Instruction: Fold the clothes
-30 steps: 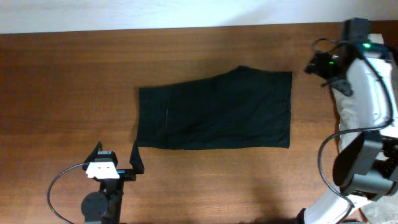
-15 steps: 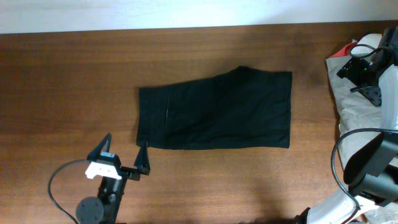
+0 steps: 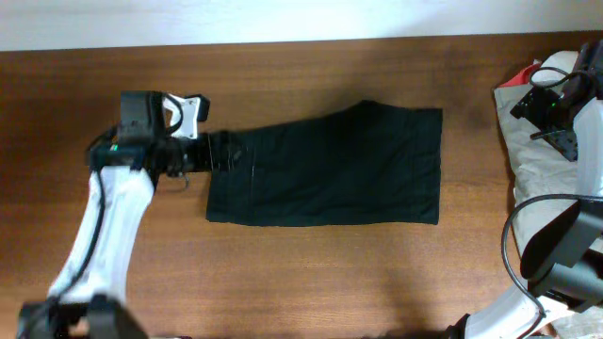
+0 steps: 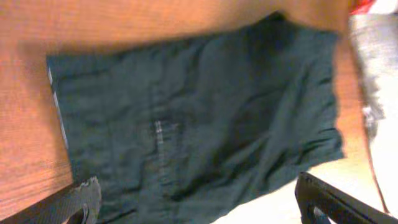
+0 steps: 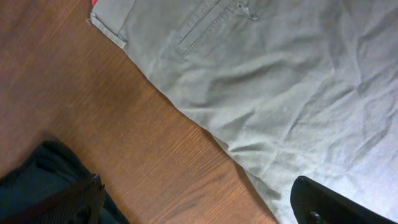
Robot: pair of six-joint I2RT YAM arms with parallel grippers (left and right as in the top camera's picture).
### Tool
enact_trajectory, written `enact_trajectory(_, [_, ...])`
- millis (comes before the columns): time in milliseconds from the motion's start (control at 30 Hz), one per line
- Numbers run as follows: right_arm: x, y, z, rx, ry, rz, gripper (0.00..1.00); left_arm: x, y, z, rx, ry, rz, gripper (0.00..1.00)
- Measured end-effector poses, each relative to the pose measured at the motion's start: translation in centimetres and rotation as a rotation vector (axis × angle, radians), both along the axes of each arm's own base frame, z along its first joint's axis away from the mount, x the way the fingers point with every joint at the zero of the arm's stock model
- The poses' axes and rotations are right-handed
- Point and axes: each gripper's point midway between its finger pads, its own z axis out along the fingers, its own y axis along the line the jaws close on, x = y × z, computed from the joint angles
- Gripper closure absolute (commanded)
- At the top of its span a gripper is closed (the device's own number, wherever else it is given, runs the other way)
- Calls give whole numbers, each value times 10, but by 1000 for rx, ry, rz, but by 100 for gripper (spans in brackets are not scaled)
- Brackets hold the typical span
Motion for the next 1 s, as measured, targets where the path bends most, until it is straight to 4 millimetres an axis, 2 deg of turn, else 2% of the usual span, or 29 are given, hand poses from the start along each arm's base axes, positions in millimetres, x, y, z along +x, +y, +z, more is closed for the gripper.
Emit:
enact_trajectory(67, [0, 0, 0, 0, -1, -1, 1, 3, 6, -35, 24, 101, 18, 1])
enact_trajectory(200, [0, 0, 0, -1, 0, 0, 1, 5, 27, -84, 83, 221, 67, 1])
enact_trajectory(267, [0, 0, 0, 0, 0, 0, 2, 4, 31, -96, 93, 253, 74, 1])
enact_trajectory(433, [0, 0, 0, 0, 0, 0, 1, -5, 32, -143, 110, 372, 41, 1])
enact_trajectory(467, [0, 0, 0, 0, 0, 0, 1, -7, 31, -148, 110, 383, 28, 1])
enact_trajectory(567, [0, 0, 0, 0, 0, 0, 1, -2, 24, -147, 70, 368, -20, 3])
enact_trajectory(633, [0, 0, 0, -1, -1, 0, 1, 0, 15, -146, 22, 351, -69, 29])
enact_trajectory(667, [0, 0, 0, 0, 0, 0, 1, 0, 10, -148, -4, 349, -92, 53])
enact_trajectory(733, [0, 0, 0, 0, 0, 0, 1, 0, 7, -152, -29, 350, -113, 89])
enact_trajectory(767, [0, 0, 0, 0, 0, 0, 1, -3, 5, -159, -43, 369, -119, 99])
enact_trajectory(900, [0, 0, 0, 0, 0, 0, 1, -6, 2, -165, -65, 382, -135, 99])
enact_trajectory(1000, [0, 0, 0, 0, 0, 0, 1, -5, 8, -165, -68, 403, -96, 99])
